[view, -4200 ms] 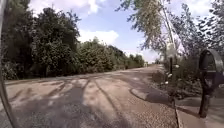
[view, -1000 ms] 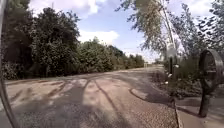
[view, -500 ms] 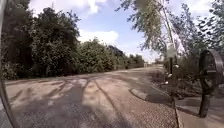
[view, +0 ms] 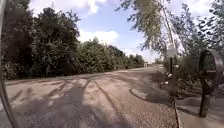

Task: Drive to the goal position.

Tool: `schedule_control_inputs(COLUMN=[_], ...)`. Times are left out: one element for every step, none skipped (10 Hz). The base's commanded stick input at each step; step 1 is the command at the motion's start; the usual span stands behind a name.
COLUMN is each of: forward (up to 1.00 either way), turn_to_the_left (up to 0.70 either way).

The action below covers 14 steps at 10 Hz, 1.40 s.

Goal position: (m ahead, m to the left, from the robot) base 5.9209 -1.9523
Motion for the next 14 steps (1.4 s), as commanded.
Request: schedule_control_inputs(forward=[0.04,0.04,0.04,0.04,0.04,0.04,0.04,0.04,0.04,0.04,0.04,0.04,0.04,0.04], turn_to_the_left=[0.00,0.00,0.00,0.00,0.00,0.00,0.00,0.00,0.00,0.00,0.00,0.00,0.00,0.00])
